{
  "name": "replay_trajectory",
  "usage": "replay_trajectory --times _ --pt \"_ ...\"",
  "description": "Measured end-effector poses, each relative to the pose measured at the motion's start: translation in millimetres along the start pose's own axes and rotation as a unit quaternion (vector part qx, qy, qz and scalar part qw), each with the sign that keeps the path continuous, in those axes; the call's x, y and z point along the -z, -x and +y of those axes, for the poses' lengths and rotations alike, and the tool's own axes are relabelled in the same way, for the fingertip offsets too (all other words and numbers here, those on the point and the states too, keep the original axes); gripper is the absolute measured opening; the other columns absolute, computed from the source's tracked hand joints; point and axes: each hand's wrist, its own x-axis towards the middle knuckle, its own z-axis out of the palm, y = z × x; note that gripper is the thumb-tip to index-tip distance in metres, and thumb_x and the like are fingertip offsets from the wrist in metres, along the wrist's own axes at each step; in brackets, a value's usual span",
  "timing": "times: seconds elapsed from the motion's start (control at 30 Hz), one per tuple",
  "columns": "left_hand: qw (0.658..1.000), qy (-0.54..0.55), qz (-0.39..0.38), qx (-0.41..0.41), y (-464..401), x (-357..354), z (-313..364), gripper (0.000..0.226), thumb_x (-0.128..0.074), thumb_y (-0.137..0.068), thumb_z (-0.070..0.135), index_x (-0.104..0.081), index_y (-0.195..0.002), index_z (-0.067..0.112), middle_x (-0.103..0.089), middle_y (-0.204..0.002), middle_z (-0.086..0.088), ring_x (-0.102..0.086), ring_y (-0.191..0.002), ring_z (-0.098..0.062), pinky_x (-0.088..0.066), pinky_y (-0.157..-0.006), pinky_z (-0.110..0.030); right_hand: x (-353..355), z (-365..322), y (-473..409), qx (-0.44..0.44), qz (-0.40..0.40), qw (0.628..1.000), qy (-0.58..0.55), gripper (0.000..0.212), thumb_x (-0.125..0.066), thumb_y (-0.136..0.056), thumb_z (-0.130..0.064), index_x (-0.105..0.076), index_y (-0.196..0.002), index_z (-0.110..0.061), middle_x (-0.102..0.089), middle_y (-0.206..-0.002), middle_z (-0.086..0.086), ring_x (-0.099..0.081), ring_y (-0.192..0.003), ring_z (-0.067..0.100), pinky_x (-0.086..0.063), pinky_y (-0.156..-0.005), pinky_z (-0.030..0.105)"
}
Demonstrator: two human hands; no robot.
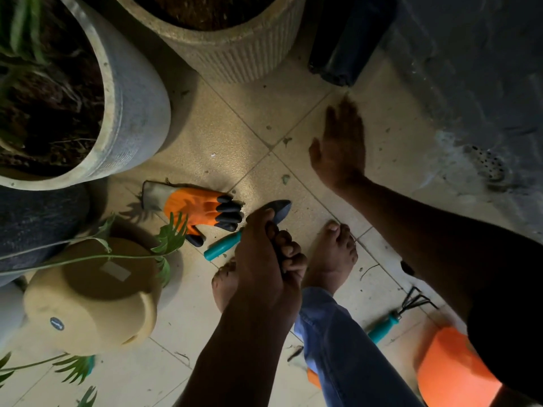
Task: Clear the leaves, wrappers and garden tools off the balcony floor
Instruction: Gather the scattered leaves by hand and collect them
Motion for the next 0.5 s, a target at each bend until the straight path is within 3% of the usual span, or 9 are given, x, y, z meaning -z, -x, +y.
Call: replay_trajectory --times 0.07,0.17,0.37,0.5 --pt "1.0 -0.002 0.003 -0.003 -0.3 0.7 -0.3 0.046 -0.056 -0.1 0.024 -0.044 -0.056 0.022 -0.038 -0.044 0.008 -0.037 -0.03 -0.001 -0.027 -0.03 -0.011 0.0 14.6 -8.6 -0.018 -0.018 1.0 0.0 0.076 -0.037 -0.103 -0.042 -0.011 -0.161 -0.002 -0.006 -0.167 0.026 -0.006 -0.156 0.039 -0.011 -0.128 0.048" --pt "1.0 -0.005 0.009 -0.001 0.5 0.9 -1.9 0.045 -0.057 -0.1 0.024 -0.045 -0.056 0.022 -0.038 -0.044 0.008 -0.037 -0.03 -0.002 -0.027 -0.029 -0.011 -0.9 22.3 -7.5 0.046 -0.026 0.999 0.012 0.075 -0.038 -0.104 -0.04 -0.01 -0.161 0.001 -0.007 -0.167 0.027 -0.007 -0.157 0.038 -0.011 -0.128 0.046" --pt "1.0 -0.025 0.013 0.0 3.1 -1.5 -6.6 0.05 -0.056 -0.1 0.023 -0.046 -0.051 0.021 -0.038 -0.045 0.007 -0.036 -0.031 -0.002 -0.027 -0.03 -0.011 -6.5 -1.4 31.0 0.21 -0.064 0.975 0.037 0.067 -0.039 -0.105 -0.032 -0.019 -0.159 0.002 -0.019 -0.166 0.024 -0.016 -0.155 0.036 -0.019 -0.127 0.045" --pt "1.0 -0.025 0.011 -0.003 3.4 0.7 -4.1 0.049 -0.057 -0.1 0.023 -0.047 -0.051 0.021 -0.039 -0.044 0.007 -0.037 -0.031 -0.002 -0.028 -0.03 -0.012 -15.8 -21.7 42.4 0.259 -0.053 0.964 0.022 0.06 -0.051 -0.102 -0.03 -0.037 -0.153 0.0 -0.038 -0.158 0.021 -0.034 -0.149 0.035 -0.033 -0.12 0.044"
